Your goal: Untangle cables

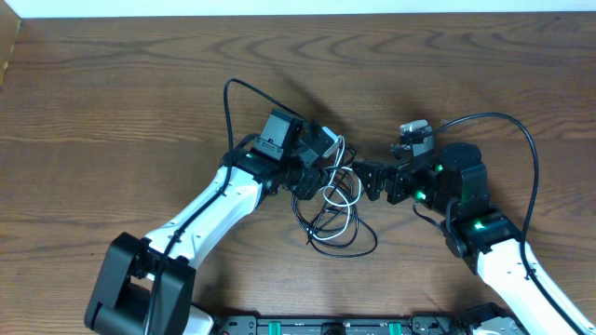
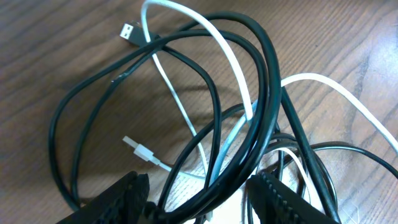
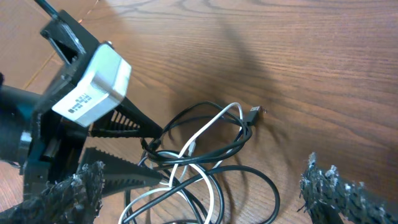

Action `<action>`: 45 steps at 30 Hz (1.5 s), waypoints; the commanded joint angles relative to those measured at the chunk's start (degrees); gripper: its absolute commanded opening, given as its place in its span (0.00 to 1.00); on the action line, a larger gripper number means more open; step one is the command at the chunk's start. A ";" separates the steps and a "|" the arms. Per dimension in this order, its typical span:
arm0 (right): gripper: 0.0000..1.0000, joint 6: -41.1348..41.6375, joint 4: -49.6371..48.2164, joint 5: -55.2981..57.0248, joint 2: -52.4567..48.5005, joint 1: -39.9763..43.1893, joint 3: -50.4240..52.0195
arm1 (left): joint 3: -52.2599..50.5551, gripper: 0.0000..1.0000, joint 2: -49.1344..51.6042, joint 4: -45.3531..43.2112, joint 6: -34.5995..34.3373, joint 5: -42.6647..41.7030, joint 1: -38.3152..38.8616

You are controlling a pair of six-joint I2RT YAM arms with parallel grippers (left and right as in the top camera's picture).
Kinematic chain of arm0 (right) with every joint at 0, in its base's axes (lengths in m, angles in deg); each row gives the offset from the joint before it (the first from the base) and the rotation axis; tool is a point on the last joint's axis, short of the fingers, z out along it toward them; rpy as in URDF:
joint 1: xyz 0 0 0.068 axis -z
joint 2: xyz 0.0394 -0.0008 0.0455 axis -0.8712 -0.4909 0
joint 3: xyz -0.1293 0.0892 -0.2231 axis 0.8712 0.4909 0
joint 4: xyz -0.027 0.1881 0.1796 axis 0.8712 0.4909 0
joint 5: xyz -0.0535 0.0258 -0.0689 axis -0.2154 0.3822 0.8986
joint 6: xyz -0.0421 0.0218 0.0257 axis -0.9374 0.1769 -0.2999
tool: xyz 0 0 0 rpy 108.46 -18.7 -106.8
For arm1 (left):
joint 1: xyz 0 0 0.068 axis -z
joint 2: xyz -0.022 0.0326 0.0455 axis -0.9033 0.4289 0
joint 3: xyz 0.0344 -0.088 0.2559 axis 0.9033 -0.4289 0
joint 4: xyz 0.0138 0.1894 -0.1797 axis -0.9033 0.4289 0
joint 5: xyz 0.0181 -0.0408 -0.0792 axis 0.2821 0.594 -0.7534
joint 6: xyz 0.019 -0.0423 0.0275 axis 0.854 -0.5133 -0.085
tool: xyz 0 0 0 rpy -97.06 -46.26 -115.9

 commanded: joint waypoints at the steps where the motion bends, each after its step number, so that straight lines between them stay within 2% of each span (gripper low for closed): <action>1: 0.99 -0.09 0.02 0.52 0.00 0.13 -0.28 | -0.17 0.57 0.48 0.13 1.38 -2.40 0.24; 2: 0.99 -0.09 0.02 0.52 0.00 0.13 -0.28 | -0.17 0.57 0.48 0.11 1.38 -2.99 0.22; 3: 0.99 -0.09 0.02 0.52 0.00 0.13 -0.28 | -0.17 0.52 0.50 0.13 1.38 -3.04 0.24; 5: 0.99 -0.09 0.02 0.52 0.00 0.13 -0.28 | -0.17 0.35 0.50 0.11 1.38 -2.99 0.24; 7: 0.99 -0.09 0.02 0.52 0.00 0.13 -0.28 | -0.17 0.08 0.48 0.11 1.38 -2.80 0.22; 14: 0.99 -0.09 0.76 0.72 0.00 0.13 -0.28 | 0.72 0.07 -3.87 -0.35 -2.73 -2.82 -0.04; 22: 0.99 -0.09 0.70 0.68 0.00 0.13 -0.28 | 1.42 0.08 -19.32 -6.12 -8.72 -2.86 -0.04; 27: 0.99 -0.09 0.68 0.70 0.00 0.13 -0.28 | 1.42 0.07 -26.99 -7.85 -9.46 -2.89 -0.04; 38: 0.99 -0.11 1.31 3.04 -0.02 0.13 -0.28 | 1.42 0.07 -34.97 -10.84 -13.35 -2.89 -0.04; 45: 0.99 -0.13 4.74 8.76 -0.24 0.13 -0.28 | 1.42 0.08 -37.86 -13.42 -15.39 -2.82 -0.04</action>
